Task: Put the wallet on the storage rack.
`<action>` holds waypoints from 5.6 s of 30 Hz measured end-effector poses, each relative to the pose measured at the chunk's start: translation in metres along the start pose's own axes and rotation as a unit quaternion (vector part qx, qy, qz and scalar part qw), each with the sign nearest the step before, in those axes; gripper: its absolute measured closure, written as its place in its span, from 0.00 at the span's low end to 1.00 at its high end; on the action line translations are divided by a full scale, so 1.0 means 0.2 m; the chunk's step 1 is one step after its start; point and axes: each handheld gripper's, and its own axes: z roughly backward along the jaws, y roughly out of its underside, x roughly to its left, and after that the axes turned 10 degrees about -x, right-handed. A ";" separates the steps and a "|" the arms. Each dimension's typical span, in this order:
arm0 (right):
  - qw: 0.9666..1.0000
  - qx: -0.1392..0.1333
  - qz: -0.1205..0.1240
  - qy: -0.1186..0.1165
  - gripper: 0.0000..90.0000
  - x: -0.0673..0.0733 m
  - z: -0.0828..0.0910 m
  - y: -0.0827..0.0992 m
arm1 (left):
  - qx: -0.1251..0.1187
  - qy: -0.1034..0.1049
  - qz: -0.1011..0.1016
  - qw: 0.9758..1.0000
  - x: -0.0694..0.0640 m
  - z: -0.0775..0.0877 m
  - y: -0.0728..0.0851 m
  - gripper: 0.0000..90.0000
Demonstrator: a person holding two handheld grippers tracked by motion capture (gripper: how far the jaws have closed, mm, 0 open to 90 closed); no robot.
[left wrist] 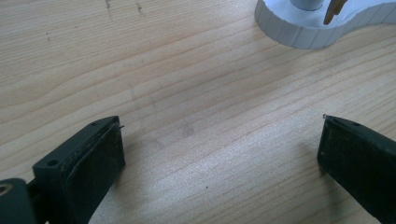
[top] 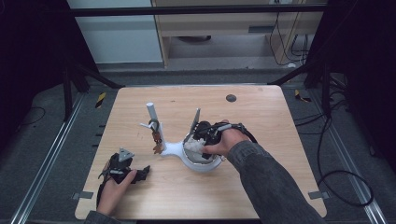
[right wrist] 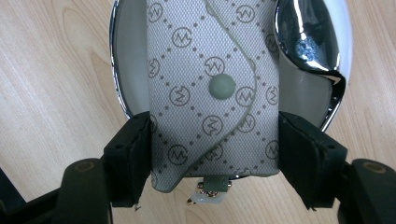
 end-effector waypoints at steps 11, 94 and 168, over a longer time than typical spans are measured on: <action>0.999 -0.025 -0.017 -0.010 0.24 0.00 0.01 -0.01 | 0.000 0.000 0.000 1.000 0.00 0.00 0.00 0.00; 0.995 -0.087 -0.047 0.008 0.13 -0.04 0.21 0.21 | -0.001 0.000 -0.001 1.000 0.00 0.00 0.00 0.00; 0.949 -0.177 -0.232 0.116 0.12 -0.24 -0.08 0.96 | 0.001 0.001 -0.001 1.000 0.00 0.00 0.00 0.00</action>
